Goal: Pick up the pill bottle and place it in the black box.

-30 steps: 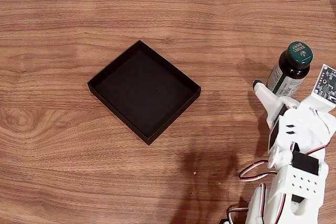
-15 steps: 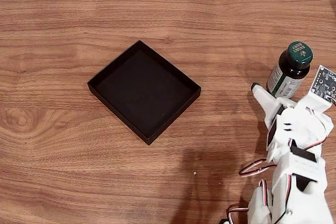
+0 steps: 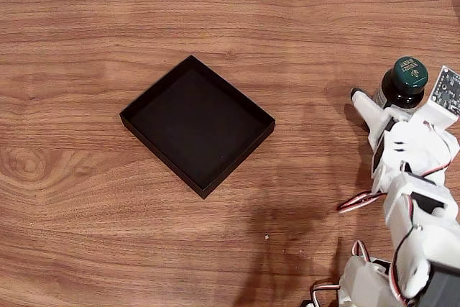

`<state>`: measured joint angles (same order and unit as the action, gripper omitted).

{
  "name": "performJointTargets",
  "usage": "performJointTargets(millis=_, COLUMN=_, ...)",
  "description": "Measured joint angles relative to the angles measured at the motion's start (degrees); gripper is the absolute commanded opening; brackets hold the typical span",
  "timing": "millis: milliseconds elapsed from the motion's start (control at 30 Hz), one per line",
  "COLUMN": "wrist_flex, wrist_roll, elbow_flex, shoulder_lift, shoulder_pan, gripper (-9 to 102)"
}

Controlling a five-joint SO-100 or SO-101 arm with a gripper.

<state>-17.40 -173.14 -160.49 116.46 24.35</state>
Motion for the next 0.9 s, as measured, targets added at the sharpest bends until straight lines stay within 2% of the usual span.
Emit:
performJointTargets(millis=333, wrist_flex=-3.4, wrist_roll=0.0, elbow_flex=5.1, shoulder_lift=-7.1, shoulder_pan=1.1, gripper=43)
performJointTargets(millis=900, wrist_flex=-12.4, wrist_roll=0.0, elbow_flex=5.2, shoulder_lift=-14.9, shoulder_pan=1.1, gripper=44)
